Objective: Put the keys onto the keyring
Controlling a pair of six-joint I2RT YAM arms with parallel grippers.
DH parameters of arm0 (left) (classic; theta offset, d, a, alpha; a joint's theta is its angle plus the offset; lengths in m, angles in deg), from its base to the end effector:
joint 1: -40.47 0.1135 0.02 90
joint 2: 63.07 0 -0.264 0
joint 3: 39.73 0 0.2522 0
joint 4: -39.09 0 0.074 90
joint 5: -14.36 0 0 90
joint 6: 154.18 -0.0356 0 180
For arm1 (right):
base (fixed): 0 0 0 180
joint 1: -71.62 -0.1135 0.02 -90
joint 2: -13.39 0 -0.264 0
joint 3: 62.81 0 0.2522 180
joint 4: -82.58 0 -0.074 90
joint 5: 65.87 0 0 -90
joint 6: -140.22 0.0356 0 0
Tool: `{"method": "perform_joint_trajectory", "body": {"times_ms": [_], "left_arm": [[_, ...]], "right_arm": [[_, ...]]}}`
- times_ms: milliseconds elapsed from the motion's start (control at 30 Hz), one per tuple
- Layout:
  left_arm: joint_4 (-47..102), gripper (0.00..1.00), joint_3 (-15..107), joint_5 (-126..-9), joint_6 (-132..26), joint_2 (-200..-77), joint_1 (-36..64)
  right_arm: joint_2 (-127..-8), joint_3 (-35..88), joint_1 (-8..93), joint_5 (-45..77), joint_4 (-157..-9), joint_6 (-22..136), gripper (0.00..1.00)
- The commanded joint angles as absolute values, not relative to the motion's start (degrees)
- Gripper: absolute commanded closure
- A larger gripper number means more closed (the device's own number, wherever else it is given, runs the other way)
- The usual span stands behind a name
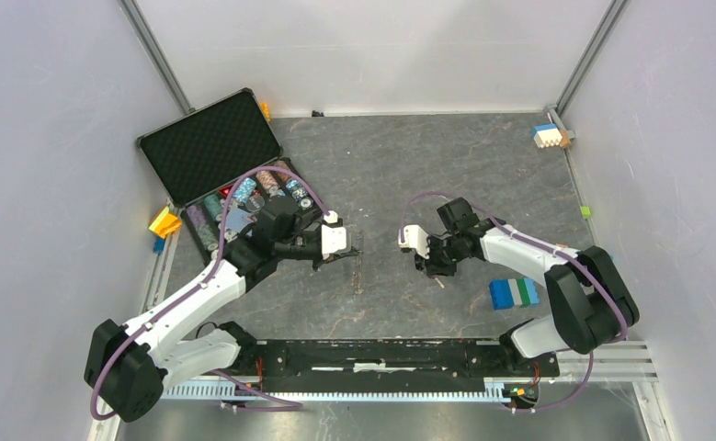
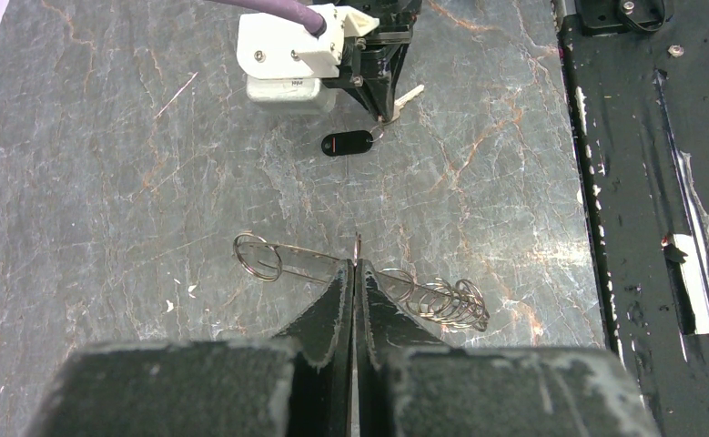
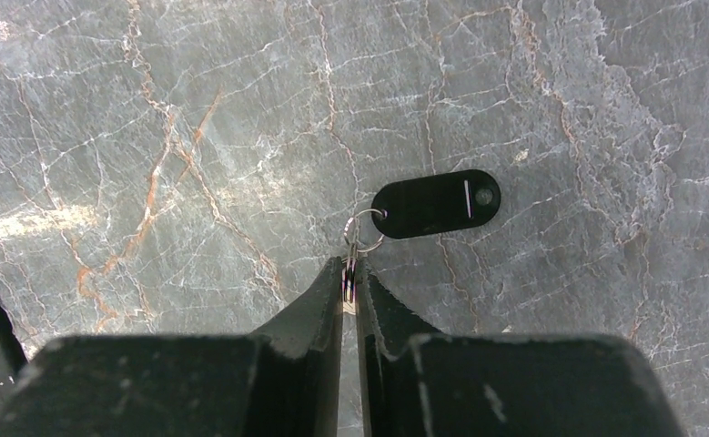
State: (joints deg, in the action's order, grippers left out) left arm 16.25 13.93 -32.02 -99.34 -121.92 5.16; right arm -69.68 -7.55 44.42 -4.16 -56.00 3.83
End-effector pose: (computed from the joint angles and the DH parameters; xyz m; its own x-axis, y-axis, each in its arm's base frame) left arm 0.1675 -0.1487 0.2697 0.2136 0.3596 -0.9083 0.9692 0.0388 0.2433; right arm 0.2134 0.1286 0.1594 -0.1739 -0.8062 -0.5654 -0.9829 0.1778 0.0489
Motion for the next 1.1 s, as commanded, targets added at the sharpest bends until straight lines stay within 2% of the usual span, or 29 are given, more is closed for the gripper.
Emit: {"method": "perform_joint_trajectory", "body": {"times_ms": [0,700,1067], "left_arm": [[18.64,0.98,13.97,-30.84,-99.32,-120.93,5.48],[18.65,0.98,14.15,-30.74,-99.16,-120.91,5.54],[18.66,0.98,14.07,-30.81,-99.15,-120.90,5.51]], "right_arm": [[-67.84,-7.74,44.82,-4.83,-55.97,2.85,0.85],[-68.50,-8.46,44.99,-4.74,-56.02,2.41,0.86],[-69.21,-8.53,45.00,-4.87,-56.70,2.76,0.91]]}}
